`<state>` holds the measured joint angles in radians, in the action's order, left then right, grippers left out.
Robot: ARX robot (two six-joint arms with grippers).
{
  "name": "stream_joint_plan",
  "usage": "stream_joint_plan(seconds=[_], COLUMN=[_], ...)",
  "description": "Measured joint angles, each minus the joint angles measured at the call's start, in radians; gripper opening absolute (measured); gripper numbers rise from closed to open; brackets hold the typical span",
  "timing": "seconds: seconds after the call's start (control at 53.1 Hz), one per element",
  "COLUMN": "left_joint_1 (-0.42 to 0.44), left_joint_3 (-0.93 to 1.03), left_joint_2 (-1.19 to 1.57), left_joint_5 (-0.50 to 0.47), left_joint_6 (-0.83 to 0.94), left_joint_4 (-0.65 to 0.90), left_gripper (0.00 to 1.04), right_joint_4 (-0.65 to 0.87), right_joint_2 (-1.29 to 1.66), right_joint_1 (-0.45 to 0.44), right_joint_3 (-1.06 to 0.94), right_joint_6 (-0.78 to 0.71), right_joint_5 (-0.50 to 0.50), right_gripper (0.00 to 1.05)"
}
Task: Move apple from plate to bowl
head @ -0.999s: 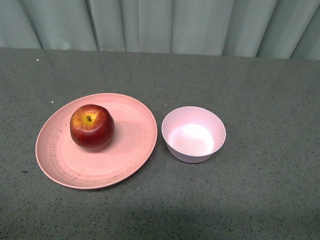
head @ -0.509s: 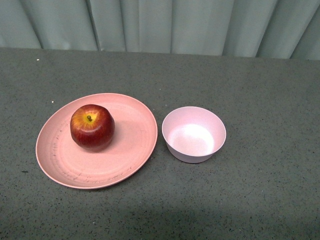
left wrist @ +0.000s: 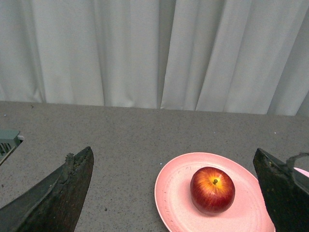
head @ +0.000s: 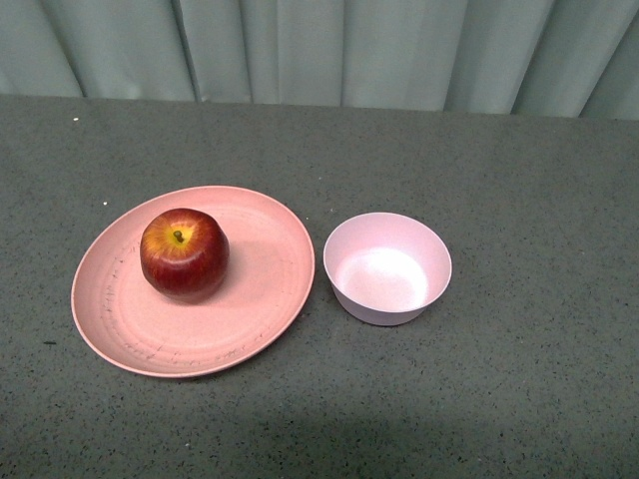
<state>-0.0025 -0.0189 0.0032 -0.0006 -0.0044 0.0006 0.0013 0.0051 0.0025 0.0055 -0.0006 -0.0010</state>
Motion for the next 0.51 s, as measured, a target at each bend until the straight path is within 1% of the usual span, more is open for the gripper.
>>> stream_joint_plan(seconds=[0.019, 0.057, 0.151, 0.283, 0.358, 0.396, 0.471, 0.509], left_joint_1=[0.0, 0.0, 0.0, 0.0, 0.0, 0.0, -0.001, -0.001], left_joint_3=[0.0, 0.0, 0.0, 0.0, 0.0, 0.0, -0.001, -0.001], left_joint_2=[0.0, 0.0, 0.0, 0.0, 0.0, 0.0, 0.009, 0.026], left_joint_5=[0.0, 0.0, 0.0, 0.0, 0.0, 0.0, -0.023, -0.023], left_joint_6=[0.0, 0.0, 0.0, 0.0, 0.0, 0.0, 0.0, -0.001], left_joint_4=[0.0, 0.0, 0.0, 0.0, 0.0, 0.0, -0.008, -0.003], left_gripper=[0.98, 0.98, 0.98, 0.98, 0.98, 0.98, 0.98, 0.98], right_joint_4=[0.0, 0.0, 0.0, 0.0, 0.0, 0.0, 0.0, 0.0], right_joint_2=[0.0, -0.001, -0.001, -0.001, -0.001, -0.001, -0.001, -0.001], right_joint_1=[0.0, 0.0, 0.0, 0.0, 0.0, 0.0, 0.0, 0.0], right_joint_3=[0.0, 0.0, 0.0, 0.0, 0.0, 0.0, 0.0, 0.0], right_joint_6=[0.0, 0.0, 0.0, 0.0, 0.0, 0.001, 0.0, 0.0], right_joint_5=[0.0, 0.0, 0.0, 0.0, 0.0, 0.0, 0.0, 0.0], right_gripper=[0.22, 0.33, 0.47, 0.79, 0.95, 0.97, 0.95, 0.95])
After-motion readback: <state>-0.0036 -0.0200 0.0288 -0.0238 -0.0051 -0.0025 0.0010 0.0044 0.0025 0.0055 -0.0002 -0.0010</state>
